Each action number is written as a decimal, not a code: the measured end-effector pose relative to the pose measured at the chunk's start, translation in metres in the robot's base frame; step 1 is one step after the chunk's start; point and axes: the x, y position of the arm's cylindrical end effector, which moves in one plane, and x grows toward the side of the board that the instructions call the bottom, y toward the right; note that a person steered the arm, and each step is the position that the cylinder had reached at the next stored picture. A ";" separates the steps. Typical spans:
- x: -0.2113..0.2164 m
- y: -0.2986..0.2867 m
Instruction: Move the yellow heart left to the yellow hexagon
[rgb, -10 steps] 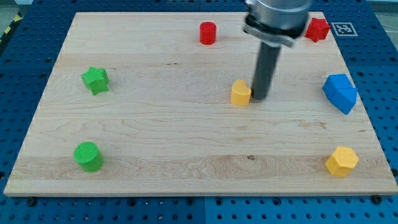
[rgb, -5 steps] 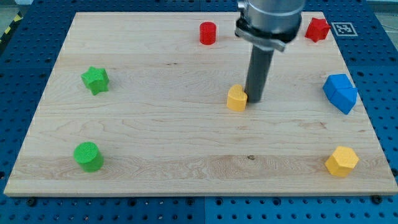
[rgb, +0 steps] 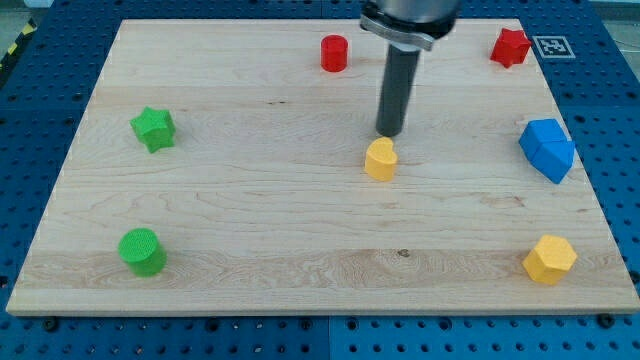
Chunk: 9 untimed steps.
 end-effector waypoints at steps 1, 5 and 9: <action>0.027 -0.004; 0.062 0.066; 0.121 0.062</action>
